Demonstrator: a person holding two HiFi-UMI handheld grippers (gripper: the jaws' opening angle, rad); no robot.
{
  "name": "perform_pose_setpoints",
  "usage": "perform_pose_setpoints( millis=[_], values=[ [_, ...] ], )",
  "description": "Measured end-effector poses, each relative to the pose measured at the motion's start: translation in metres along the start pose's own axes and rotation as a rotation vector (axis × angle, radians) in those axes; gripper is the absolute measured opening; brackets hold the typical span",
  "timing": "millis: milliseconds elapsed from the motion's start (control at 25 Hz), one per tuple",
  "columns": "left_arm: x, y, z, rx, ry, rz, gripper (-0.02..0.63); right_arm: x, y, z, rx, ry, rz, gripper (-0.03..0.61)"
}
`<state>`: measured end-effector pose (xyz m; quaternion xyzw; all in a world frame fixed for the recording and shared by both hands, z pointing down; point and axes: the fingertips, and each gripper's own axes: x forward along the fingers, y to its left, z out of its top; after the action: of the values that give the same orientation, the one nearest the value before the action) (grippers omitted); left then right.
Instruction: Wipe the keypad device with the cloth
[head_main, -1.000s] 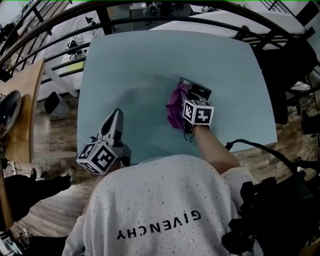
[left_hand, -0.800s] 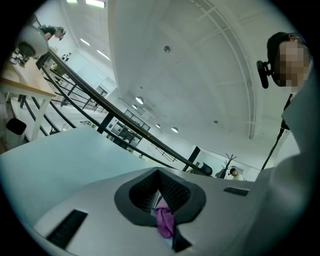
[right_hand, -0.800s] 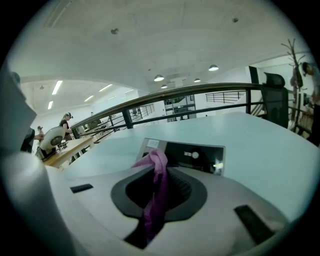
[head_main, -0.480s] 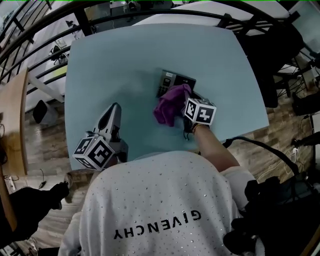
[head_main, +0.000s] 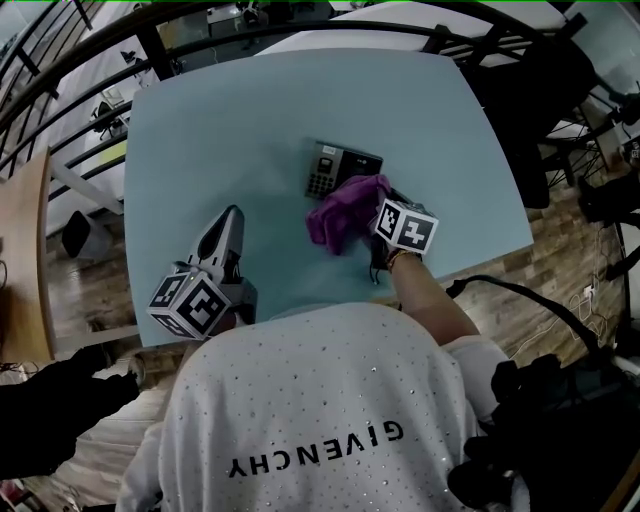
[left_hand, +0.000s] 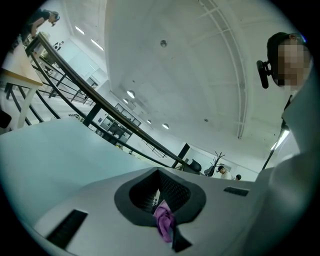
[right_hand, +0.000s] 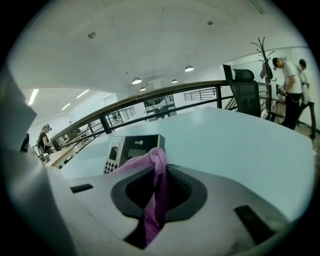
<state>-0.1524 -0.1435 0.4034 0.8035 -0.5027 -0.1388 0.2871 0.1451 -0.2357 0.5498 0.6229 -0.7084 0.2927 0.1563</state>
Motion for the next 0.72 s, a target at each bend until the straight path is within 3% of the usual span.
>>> perform_pose_setpoints(
  millis=[120, 280, 400, 720],
  values=[
    [-0.003, 0.002, 0.000, -0.004, -0.011, 0.009, -0.006, 0.000, 0.017, 0.007, -0.034, -0.025, 0.048, 0.034],
    [-0.011, 0.006, 0.002, -0.011, -0.033, 0.037, -0.006, 0.003, 0.067, 0.018, -0.098, -0.054, 0.217, 0.034],
    [-0.019, 0.013, 0.005, -0.019, -0.053, 0.067, -0.006, 0.008, 0.098, 0.019, -0.150, -0.038, 0.296, 0.034],
    [-0.043, 0.040, 0.019, -0.018, -0.124, 0.157, -0.006, 0.034, 0.147, 0.003, -0.246, 0.032, 0.396, 0.034]
  ],
)
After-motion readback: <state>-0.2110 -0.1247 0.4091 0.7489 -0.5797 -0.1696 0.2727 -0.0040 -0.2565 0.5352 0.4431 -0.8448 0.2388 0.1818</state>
